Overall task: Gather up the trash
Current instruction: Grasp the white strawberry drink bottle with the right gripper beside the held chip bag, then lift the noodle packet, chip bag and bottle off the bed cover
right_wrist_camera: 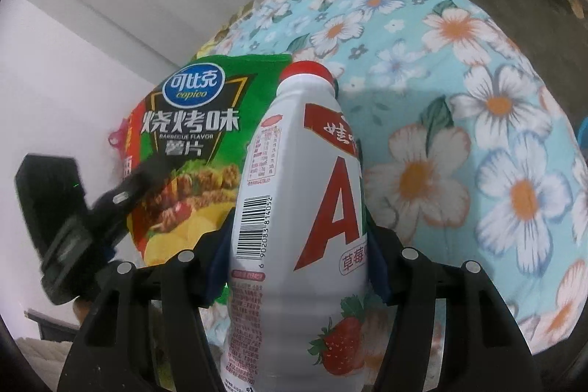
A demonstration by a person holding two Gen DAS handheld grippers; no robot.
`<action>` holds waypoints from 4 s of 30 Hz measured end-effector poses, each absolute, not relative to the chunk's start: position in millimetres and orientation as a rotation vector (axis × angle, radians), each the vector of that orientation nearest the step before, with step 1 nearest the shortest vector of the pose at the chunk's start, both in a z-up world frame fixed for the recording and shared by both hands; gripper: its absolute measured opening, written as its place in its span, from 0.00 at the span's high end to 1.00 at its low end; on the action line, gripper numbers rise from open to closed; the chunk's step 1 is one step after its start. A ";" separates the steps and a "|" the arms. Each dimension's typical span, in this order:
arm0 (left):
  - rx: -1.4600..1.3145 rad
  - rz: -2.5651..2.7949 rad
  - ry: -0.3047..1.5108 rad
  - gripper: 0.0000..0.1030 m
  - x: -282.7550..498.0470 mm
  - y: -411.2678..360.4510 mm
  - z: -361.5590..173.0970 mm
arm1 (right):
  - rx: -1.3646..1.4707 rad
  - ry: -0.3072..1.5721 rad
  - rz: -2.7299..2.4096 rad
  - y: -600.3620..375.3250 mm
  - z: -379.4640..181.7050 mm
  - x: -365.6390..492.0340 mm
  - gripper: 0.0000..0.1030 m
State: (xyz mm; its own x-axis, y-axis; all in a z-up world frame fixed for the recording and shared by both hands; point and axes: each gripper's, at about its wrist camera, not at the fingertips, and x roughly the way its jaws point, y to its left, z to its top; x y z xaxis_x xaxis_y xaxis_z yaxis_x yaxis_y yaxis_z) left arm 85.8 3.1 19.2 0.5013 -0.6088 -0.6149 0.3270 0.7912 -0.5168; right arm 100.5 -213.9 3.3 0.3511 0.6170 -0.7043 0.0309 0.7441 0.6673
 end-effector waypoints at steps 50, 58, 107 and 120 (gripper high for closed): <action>0.099 -0.559 0.866 0.90 81.7 -85.8 33.8 | 0.587 1.135 0.200 -246.3 5.1 94.8 0.44; 0.099 -0.559 0.866 0.90 82.1 -86.3 33.2 | 0.611 1.126 0.205 -251.1 5.9 92.2 0.44; 0.175 -0.620 0.761 0.90 65.9 -102.2 67.3 | 0.757 0.959 0.158 -301.6 28.6 47.0 0.44; 0.309 -0.700 0.733 0.90 65.7 -161.0 74.7 | 0.903 0.867 0.091 -362.8 13.3 20.1 0.44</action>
